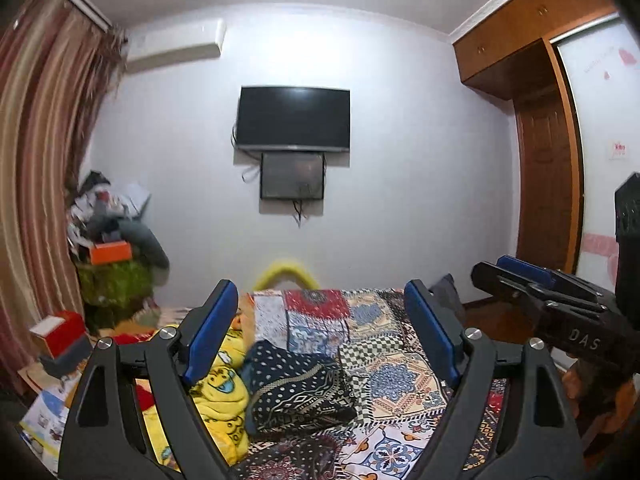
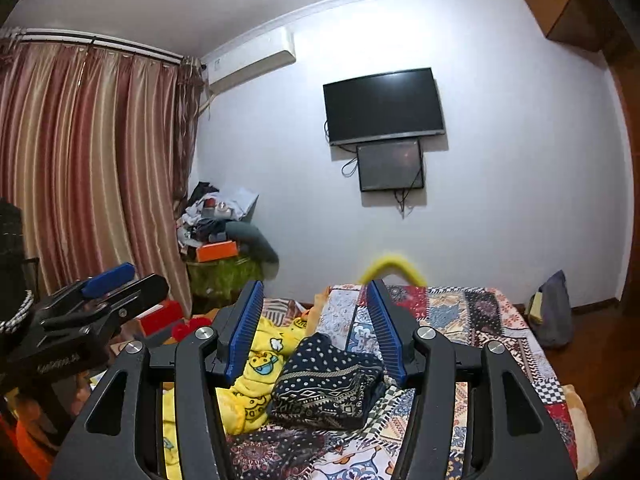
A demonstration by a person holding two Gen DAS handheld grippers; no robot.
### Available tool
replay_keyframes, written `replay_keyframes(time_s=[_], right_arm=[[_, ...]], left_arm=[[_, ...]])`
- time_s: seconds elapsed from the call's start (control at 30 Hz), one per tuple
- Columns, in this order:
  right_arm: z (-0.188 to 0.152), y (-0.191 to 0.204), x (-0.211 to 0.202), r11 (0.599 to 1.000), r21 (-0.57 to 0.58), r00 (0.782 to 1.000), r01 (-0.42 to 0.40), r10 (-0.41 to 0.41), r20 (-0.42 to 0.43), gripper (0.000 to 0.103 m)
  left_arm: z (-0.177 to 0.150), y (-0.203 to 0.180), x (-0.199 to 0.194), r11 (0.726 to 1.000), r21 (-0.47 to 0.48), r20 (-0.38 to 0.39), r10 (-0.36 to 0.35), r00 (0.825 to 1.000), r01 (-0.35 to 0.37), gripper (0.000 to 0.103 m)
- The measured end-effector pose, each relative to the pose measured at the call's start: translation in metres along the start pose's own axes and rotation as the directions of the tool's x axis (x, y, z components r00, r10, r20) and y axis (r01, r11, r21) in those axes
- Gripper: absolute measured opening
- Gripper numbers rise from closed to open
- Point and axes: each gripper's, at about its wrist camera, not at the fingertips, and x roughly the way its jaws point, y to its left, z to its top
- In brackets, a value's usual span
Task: Fold large clothes
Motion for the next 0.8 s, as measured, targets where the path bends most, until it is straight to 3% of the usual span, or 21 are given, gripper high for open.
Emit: replay_keyframes(time_s=[0.1,0.23,0.37,0.43,0.8], right_arm=[[-0.002,0.003,0.000,0.999,-0.012,0.999,0.033,-0.033,0.012,0.068],[-0.001,0.005,-0.004,0.999,-0.010,0.999,0.045,-0.045,0.018,0.087],[-0.004,0.008,-0.006,0.997,-0.031,0.997,0.072,-0.072,0.019,0.091],[-0.004,0.010,-0.006,0.994,-0.041,0.994,0.104,-0.103,0.025,0.100],[-0.011,0.007,-0.009,0.993,-0.035,0.993,0.115,-0.114,0.019,0.101]], left_arm=[[-0.004,-0.006,-0.011,0.999,0.006,0.024,0.041,0.999,-0.041,0.102],[-0.007,-0.009,-0.021,0.998,0.014,0.025,0.060,0.998,-0.060,0.102],[-0.009,-0.006,-0.018,0.999,-0.006,0.005,0.051,0.999,-0.051,0.102],[-0.011,-0.004,-0.017,0.998,-0.013,-0.002,0.059,0.998,-0.059,0.102],[-0.021,0.003,-0.012,0.996,-0.032,-0.044,0.086,0.995,-0.087,0.102]])
